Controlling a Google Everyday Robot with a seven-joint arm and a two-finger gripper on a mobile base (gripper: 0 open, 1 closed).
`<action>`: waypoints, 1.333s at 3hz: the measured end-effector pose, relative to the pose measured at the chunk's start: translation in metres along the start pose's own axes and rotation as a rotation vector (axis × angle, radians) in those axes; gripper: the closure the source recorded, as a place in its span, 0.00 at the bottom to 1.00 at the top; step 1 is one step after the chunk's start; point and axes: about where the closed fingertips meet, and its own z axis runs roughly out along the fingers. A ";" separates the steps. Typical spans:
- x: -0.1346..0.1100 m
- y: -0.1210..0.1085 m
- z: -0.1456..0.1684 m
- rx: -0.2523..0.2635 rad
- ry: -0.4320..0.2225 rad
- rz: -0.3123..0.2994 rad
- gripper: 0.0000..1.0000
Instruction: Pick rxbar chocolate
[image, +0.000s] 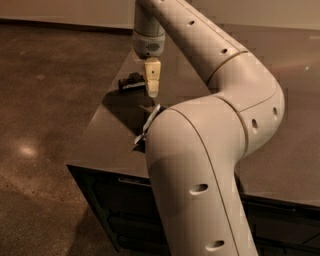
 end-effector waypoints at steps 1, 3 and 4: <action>-0.006 -0.003 0.010 -0.018 0.006 -0.006 0.00; -0.015 -0.011 0.025 -0.039 0.003 0.003 0.22; -0.017 -0.013 0.028 -0.045 -0.001 0.012 0.45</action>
Offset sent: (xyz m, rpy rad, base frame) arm -0.0276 -0.0064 -0.0120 -0.1299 0.2128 0.0257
